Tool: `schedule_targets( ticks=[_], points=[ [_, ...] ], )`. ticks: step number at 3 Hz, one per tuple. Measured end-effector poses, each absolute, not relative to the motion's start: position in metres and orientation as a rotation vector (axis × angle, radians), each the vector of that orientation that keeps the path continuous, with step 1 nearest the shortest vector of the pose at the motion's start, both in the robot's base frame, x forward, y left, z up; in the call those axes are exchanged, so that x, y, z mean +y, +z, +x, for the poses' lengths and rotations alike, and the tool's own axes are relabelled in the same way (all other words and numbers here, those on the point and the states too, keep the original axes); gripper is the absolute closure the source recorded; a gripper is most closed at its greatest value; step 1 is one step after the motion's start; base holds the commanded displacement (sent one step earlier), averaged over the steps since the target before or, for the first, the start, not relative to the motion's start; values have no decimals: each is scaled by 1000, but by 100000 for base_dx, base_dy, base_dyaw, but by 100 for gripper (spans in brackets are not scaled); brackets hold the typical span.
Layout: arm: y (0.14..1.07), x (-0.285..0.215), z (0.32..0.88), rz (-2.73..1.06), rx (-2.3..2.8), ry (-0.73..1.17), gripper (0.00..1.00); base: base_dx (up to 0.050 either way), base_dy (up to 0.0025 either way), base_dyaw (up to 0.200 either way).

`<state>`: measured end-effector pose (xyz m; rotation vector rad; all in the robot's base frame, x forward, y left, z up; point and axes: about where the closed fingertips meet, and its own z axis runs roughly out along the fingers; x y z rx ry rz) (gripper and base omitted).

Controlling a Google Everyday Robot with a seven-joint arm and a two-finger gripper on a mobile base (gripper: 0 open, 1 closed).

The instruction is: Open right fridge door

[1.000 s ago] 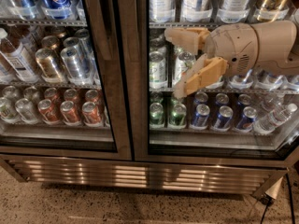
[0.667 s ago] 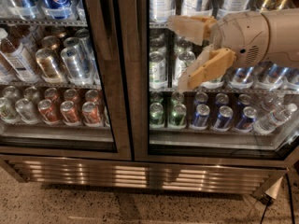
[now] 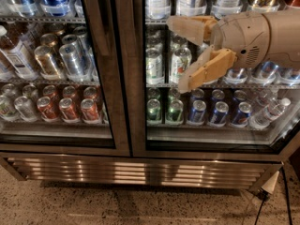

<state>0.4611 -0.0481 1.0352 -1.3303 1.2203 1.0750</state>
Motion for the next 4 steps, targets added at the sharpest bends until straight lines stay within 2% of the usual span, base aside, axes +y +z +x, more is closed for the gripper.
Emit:
schedule_targets(
  ticks=[1, 2, 3, 4],
  points=[
    [1035, -48, 461, -1330, 1220, 1075, 0, 3575, 258, 13598],
    [1035, -48, 461, -1330, 1220, 1075, 0, -2736, -232, 16815],
    [1035, -48, 461, -1330, 1220, 1075, 0, 0, 0, 0],
    [1035, -48, 461, -1330, 1220, 1075, 19, 0, 0, 0]
  ],
)
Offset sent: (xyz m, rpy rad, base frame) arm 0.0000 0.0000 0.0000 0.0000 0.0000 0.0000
